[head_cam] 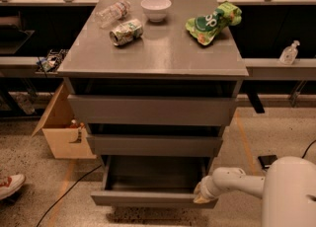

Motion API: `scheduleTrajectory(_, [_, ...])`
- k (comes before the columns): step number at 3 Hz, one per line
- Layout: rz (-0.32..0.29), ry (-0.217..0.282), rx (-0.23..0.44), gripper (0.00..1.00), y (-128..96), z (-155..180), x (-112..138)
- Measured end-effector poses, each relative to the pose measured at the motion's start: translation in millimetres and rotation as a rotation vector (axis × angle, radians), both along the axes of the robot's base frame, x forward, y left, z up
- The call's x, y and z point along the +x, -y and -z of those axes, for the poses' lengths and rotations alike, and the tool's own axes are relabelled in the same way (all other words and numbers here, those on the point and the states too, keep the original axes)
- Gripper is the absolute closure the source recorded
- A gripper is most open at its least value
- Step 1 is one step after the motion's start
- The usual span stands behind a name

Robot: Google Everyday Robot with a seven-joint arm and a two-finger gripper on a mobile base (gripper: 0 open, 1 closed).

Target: Open bottom drawer

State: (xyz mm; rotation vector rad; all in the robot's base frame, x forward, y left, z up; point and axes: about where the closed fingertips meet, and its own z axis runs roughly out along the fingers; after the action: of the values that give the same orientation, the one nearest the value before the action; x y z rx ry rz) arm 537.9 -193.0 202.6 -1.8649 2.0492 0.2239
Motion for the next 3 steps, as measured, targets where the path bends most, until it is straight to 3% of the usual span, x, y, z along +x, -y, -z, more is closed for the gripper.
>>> scheduleTrajectory(1, [0.001,-0.025,0.014,1.0,-1.1,-4.0,-15.6])
scheduleTrajectory(3, [-0.018,-0.028,-0.004,1.0,-2.5,1.1,-25.3])
